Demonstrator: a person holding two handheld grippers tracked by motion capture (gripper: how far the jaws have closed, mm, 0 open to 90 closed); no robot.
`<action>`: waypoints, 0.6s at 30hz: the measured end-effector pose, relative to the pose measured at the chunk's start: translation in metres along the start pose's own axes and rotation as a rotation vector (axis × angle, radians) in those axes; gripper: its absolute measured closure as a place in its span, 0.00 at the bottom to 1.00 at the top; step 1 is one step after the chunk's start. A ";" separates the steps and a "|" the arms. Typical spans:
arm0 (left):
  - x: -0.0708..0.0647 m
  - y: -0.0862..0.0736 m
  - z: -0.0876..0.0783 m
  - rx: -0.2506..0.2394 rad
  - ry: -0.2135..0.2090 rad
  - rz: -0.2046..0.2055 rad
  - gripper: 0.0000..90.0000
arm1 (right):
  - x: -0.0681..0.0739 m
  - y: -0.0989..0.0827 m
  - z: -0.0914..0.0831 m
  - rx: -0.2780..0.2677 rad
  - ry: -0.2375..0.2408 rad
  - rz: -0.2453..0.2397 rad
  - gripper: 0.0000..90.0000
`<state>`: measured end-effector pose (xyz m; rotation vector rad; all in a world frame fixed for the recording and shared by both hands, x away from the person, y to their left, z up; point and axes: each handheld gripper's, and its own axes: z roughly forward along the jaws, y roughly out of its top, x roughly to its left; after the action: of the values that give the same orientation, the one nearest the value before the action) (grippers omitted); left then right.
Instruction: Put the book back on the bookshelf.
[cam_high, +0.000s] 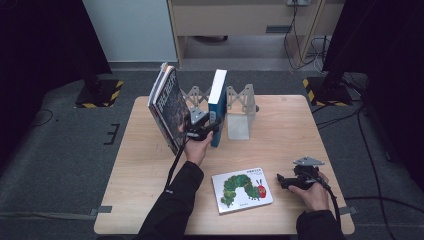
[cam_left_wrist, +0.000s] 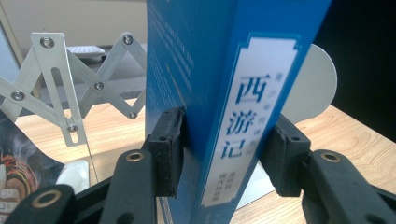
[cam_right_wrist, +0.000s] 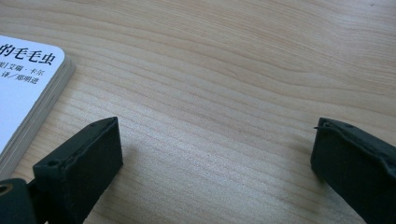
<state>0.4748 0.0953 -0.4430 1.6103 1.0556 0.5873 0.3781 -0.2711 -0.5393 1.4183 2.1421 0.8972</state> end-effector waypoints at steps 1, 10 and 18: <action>0.001 -0.002 -0.002 0.004 -0.009 0.004 0.59 | 0.000 0.000 0.000 0.000 0.000 0.000 0.03; 0.009 -0.009 -0.008 0.041 -0.072 0.008 0.63 | 0.000 0.000 0.000 0.001 0.003 -0.006 0.03; -0.001 -0.005 -0.001 0.065 -0.059 -0.027 0.62 | 0.000 0.000 0.000 0.003 0.004 -0.006 0.03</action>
<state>0.4717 0.0949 -0.4470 1.6572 1.0605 0.4891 0.3778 -0.2710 -0.5392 1.4115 2.1506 0.8953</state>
